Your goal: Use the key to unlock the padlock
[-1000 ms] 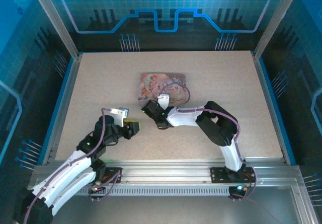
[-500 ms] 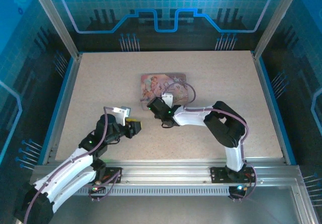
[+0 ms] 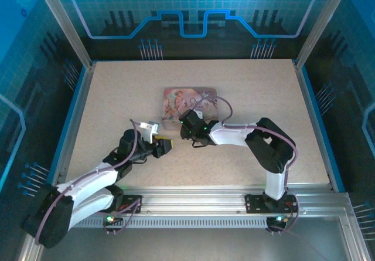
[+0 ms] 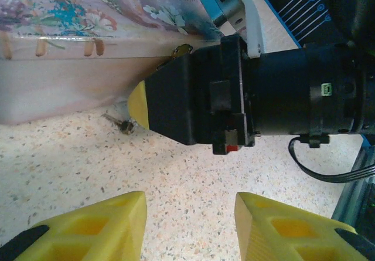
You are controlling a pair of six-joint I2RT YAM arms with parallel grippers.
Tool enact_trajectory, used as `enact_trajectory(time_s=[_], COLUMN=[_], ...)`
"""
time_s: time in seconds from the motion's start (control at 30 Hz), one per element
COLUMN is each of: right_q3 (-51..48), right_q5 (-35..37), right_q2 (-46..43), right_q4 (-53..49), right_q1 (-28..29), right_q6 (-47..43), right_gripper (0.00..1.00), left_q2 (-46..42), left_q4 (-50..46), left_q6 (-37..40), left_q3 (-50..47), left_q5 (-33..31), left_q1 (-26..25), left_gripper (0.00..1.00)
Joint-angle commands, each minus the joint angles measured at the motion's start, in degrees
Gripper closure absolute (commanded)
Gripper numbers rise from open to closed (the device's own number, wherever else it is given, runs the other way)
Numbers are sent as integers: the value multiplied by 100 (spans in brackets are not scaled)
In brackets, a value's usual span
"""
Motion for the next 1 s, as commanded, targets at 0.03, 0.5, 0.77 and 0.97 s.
enact_trajectory(time_s=[0.03, 0.5, 0.77, 0.97], right_q3=[-121, -409, -426, -386], right_q5=[-786, -2007, -2363, -2562], right_q2=[-321, -673, -675, -670], right_q4=[491, 666, 658, 731], right_q1=[-195, -596, -679, -675], right_q6=[-86, 37, 115, 208], right_gripper=[99, 99, 99, 99], left_q2=[450, 3879, 3966, 4235], left_q4=[1496, 5597, 5591, 5593], left_q6=[-132, -628, -140, -238], left_q3=[-271, -488, -286, -75], left_q5=[415, 800, 693, 928], left_q1=[25, 35, -9, 133], left_gripper=[56, 58, 58, 57])
